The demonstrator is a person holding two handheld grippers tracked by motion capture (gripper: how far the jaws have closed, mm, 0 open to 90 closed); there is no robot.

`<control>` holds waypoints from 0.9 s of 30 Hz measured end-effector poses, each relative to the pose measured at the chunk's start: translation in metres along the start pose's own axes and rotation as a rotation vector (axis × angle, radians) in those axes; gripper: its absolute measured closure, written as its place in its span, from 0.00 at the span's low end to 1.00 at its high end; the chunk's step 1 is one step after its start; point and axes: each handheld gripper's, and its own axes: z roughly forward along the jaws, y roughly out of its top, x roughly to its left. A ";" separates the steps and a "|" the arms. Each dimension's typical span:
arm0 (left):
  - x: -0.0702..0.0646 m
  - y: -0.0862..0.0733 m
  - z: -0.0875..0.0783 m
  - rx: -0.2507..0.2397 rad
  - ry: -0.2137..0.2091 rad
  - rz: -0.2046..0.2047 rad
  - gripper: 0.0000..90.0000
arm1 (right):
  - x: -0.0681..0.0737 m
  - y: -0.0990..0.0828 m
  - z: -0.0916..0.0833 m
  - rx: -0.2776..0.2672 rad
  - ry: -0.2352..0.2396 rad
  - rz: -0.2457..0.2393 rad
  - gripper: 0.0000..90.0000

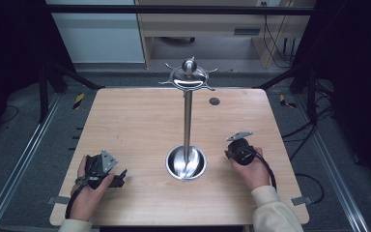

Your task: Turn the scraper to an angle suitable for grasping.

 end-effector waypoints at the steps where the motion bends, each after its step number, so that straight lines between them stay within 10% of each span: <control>1: 0.000 0.000 0.000 0.002 -0.001 0.001 0.04 | 0.000 0.000 0.001 0.000 0.002 -0.001 0.93; 27: -0.001 0.001 0.000 0.000 -0.004 0.006 0.04 | -0.035 -0.014 -0.001 0.046 -0.047 0.133 1.00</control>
